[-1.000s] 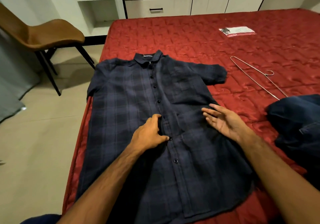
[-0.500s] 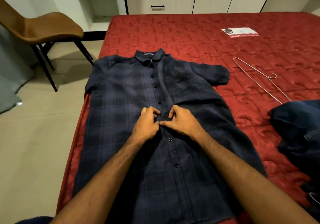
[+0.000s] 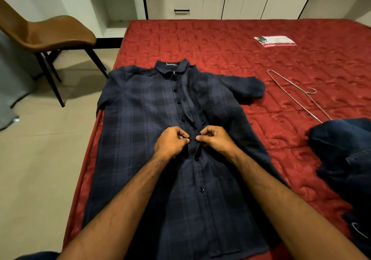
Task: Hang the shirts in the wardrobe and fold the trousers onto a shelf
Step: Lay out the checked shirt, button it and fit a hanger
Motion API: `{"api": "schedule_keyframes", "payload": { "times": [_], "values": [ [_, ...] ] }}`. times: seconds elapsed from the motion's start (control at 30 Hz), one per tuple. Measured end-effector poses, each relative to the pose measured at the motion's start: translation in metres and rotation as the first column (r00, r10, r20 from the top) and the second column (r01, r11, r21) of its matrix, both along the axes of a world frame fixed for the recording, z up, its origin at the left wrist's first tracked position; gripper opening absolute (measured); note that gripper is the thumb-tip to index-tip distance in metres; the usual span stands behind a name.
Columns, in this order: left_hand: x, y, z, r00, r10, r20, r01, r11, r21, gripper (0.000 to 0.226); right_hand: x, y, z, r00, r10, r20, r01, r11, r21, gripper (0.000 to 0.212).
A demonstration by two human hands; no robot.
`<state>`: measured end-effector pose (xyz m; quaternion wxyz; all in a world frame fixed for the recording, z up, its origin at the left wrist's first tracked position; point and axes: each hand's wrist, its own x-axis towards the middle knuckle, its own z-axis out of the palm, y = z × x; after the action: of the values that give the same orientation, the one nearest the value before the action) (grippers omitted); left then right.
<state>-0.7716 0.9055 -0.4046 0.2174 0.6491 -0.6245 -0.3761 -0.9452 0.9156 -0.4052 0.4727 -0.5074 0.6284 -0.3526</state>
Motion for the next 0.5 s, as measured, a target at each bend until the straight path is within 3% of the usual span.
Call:
{"api": "schedule_keyframes", "payload": {
  "times": [0.13,0.33,0.5],
  "values": [
    [-0.006,-0.001,0.007,0.998,0.058,-0.028,-0.057,0.997,0.053,0.012,0.005,-0.001,-0.012,0.993,-0.113,0.042,0.114,0.993,-0.027,0.025],
    [-0.011,0.001,0.01,0.956,0.202,-0.215,-0.179,0.976,0.12,0.006,0.015,0.003,-0.018,0.988,-0.126,0.093,0.134,0.987,-0.094,0.015],
    [-0.01,0.003,0.009,0.951,0.212,-0.225,-0.188,0.974,0.125,0.003,0.024,0.006,-0.024,0.979,-0.181,0.097,0.193,0.972,-0.134,0.012]
  ]
}}
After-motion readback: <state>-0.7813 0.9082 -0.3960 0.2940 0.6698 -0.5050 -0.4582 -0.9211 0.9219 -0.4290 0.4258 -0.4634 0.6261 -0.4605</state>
